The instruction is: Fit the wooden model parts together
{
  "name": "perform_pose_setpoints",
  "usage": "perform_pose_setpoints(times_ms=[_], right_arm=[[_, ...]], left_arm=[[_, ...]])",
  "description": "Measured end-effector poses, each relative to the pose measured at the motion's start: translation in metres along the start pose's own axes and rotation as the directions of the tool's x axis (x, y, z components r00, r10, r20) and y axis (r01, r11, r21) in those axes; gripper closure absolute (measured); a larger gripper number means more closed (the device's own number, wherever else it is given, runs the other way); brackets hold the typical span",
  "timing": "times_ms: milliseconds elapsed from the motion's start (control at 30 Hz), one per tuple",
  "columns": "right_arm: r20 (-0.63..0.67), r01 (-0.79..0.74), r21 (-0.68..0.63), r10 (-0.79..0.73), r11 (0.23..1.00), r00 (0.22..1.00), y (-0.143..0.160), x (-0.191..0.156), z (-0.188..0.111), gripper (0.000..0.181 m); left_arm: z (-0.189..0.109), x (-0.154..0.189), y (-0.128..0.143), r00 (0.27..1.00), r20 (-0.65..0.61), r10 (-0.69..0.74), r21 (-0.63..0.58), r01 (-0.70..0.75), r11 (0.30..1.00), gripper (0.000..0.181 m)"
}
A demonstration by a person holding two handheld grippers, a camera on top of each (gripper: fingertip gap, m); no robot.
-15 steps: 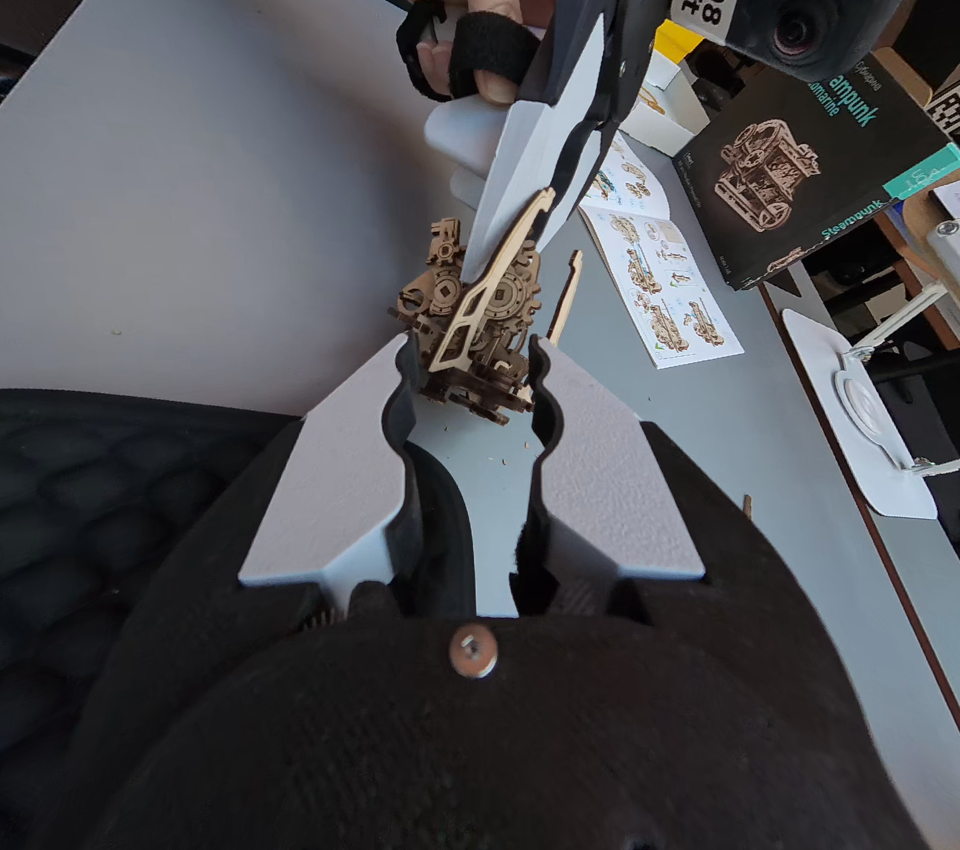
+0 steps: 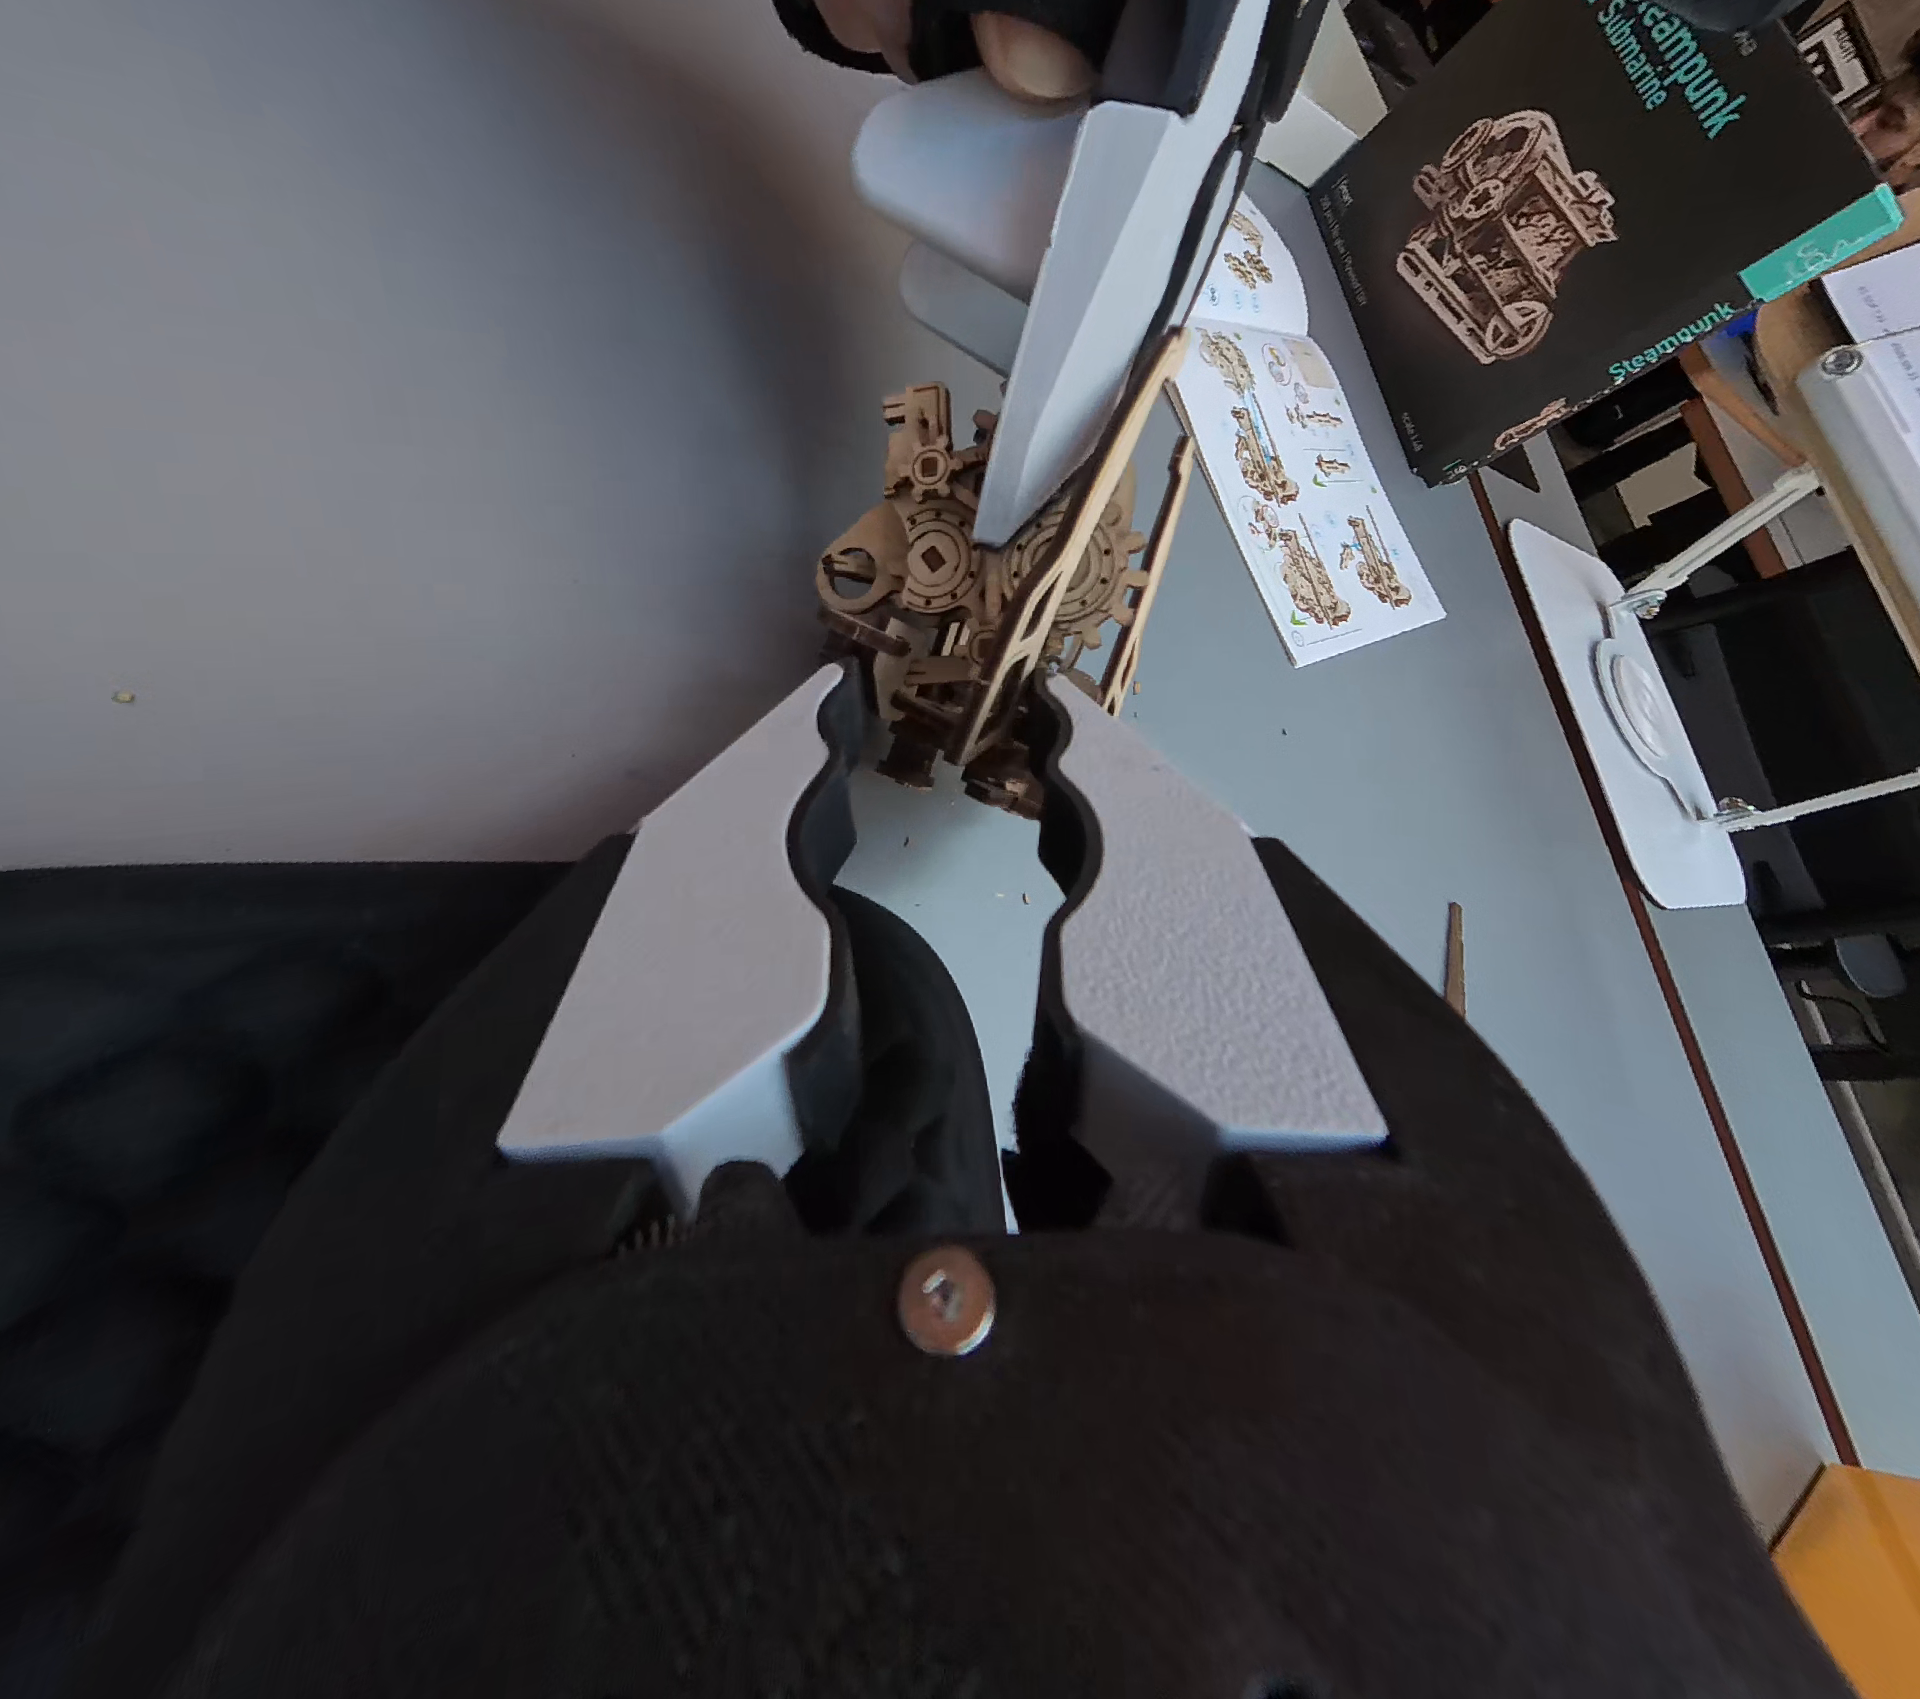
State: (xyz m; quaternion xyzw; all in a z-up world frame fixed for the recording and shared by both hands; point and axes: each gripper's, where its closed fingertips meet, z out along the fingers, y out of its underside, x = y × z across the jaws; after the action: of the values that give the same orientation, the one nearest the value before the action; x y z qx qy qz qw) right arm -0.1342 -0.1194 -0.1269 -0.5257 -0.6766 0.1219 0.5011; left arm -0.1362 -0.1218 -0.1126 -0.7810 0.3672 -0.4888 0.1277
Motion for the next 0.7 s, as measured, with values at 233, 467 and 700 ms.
perform_pose_setpoints(times_ms=[233, 467, 700], right_arm=[[0.016, 0.005, 0.006, -0.006, 1.000, 1.000, -0.0001, -0.0008, 0.0000, 0.151], [0.015, 0.014, 0.003, -0.014, 1.000, 1.000, 0.0004, -0.0003, -0.0006, 0.153], [0.015, 0.027, 0.001, -0.027, 1.000, 1.000, 0.0008, -0.0003, -0.0006, 0.154]], left_arm=[[0.0005, 0.0004, 0.0002, 1.000, 0.001, -0.003, 0.000, 0.003, 1.000, 0.168], [0.0009, 0.0008, -0.0003, 1.000, 0.009, -0.001, -0.006, 0.001, 1.000, 0.168], [0.0010, 0.0011, -0.0003, 1.000, 0.013, 0.000, -0.011, 0.001, 1.000, 0.168]])
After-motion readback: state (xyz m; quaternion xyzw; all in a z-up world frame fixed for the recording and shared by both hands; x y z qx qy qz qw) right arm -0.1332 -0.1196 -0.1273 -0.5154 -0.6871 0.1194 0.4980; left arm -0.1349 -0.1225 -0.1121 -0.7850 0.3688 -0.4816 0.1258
